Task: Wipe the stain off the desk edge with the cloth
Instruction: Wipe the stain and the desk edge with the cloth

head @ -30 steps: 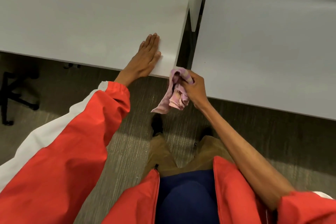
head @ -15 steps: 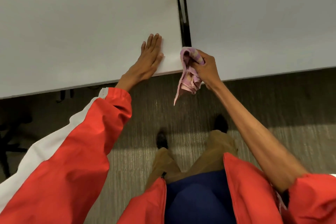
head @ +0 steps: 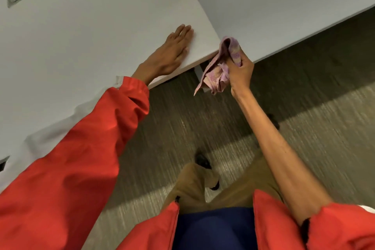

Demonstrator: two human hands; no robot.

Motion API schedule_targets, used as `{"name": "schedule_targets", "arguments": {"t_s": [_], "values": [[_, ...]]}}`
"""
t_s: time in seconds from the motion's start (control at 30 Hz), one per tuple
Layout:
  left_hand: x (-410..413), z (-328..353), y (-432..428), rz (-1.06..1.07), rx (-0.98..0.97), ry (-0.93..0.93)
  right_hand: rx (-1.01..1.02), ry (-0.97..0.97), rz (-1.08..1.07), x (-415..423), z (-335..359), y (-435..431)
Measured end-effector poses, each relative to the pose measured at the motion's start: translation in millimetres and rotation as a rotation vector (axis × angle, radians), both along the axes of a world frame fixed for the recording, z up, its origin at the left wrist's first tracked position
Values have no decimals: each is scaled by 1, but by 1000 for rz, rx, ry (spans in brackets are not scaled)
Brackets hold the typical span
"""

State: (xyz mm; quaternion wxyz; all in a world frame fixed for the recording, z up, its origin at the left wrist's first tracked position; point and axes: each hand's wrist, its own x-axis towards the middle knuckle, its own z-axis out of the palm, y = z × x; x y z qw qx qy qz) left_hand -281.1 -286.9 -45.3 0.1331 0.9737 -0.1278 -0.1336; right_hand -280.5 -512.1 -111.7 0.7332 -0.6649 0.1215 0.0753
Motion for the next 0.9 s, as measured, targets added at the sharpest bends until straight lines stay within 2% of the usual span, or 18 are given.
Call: {"name": "schedule_targets", "arguments": {"t_s": [0.3, 0.57, 0.63, 0.77, 0.9], "values": [[-15, -3, 31, -61, 80, 3, 99, 47, -378, -44, 11, 66], [2, 9, 38, -93, 101, 73, 9, 73, -212, -116, 2, 130], [5, 13, 39, -71, 46, 90, -29, 83, -221, -103, 8, 115], [3, 12, 38, -20, -39, 112, -53, 78, -414, -44, 22, 66], [4, 13, 36, -4, 1, 103, -90, 99, -354, -65, 25, 88]]}}
